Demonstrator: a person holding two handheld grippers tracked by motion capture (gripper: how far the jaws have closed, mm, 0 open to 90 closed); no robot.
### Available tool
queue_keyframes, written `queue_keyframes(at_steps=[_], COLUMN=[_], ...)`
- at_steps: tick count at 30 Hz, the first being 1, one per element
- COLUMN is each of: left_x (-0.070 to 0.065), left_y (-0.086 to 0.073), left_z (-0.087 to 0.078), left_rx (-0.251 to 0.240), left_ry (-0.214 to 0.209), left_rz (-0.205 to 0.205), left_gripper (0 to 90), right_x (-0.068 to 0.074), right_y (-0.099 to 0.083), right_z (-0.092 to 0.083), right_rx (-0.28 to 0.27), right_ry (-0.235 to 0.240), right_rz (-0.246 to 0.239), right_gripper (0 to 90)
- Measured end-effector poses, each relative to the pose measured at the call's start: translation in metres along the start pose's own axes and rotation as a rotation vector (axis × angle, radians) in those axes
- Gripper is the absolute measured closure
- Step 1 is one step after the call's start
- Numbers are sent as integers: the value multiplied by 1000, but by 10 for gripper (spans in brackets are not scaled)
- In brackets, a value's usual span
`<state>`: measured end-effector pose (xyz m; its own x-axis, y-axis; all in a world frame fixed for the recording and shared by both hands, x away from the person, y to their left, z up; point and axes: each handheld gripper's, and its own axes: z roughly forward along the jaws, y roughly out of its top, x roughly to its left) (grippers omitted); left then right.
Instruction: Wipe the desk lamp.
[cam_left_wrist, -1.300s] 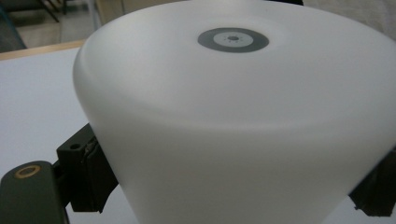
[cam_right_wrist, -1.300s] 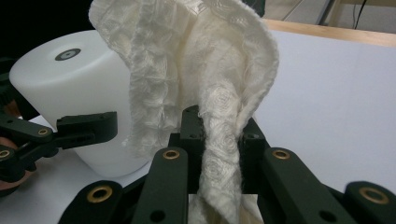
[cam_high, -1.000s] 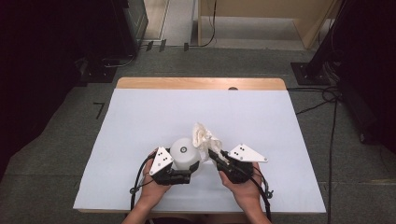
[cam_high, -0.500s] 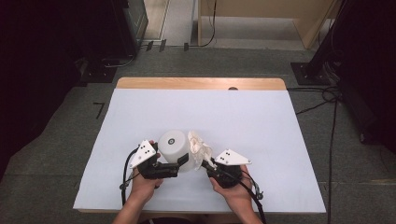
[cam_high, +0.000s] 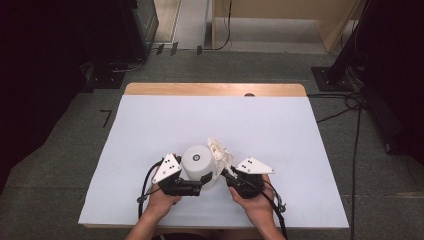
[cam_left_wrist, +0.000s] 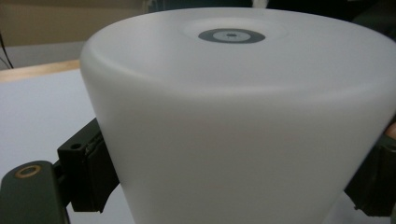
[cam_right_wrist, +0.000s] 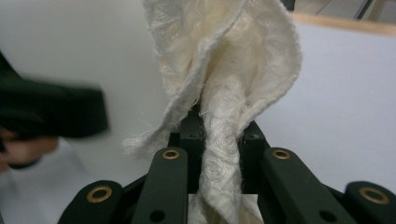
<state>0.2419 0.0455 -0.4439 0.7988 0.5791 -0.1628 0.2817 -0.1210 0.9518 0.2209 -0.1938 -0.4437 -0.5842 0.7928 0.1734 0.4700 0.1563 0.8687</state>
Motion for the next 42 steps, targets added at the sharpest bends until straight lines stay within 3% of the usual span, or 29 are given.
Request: queue_keyframes(at_steps=[3,6,8,11,15,20,23,27,31,33,35,38,40,41,42], left_x=[5,12,18,26,29,32,32,23,13,10,10,12,12,12,11], left_y=[-1,-8,-16,-24,-32,-36,-35,-32,-33,-35,-35,-32,-29,-27,-26], left_z=[-3,0,1,3,5,2,-2,-1,13,14,13,11,10,9,9], left_rx=[-15,36,52,59,90,63,42,46,113,108,111,129,116,106,97], left_ry=[66,147,191,208,226,235,235,299,426,457,447,396,299,225,190], left_rz=[54,113,132,107,127,106,44,27,-17,-13,-9,10,6,2,-2], left_gripper=[87,86,86,86,86,84,34,27,49,75,81,83,84,84,84], right_x=[-7,-14,-18,-21,-21,-20,-20,-21,-21,-19,-18,-17,-17,-16,-15], right_y=[-5,-2,0,-1,-2,-1,-2,-2,-4,-4,-4,-3,-2,-1,1], right_z=[5,-2,-6,-8,-7,-8,-7,-7,-5,-4,-4,-5,-7,-8,-10], right_rx=[20,-3,-19,-17,-15,-17,-15,-14,-7,-1,-1,-11,-18,-25,-37], right_ry=[-1,-19,-32,-35,-33,-26,-26,-31,-33,-33,-32,-29,-16,-9,-9], right_rz=[24,58,64,72,68,53,57,64,62,58,53,52,68,74,70], right_gripper=[774,773,774,774,773,773,773,771,771,771,771,772,773,773,773])
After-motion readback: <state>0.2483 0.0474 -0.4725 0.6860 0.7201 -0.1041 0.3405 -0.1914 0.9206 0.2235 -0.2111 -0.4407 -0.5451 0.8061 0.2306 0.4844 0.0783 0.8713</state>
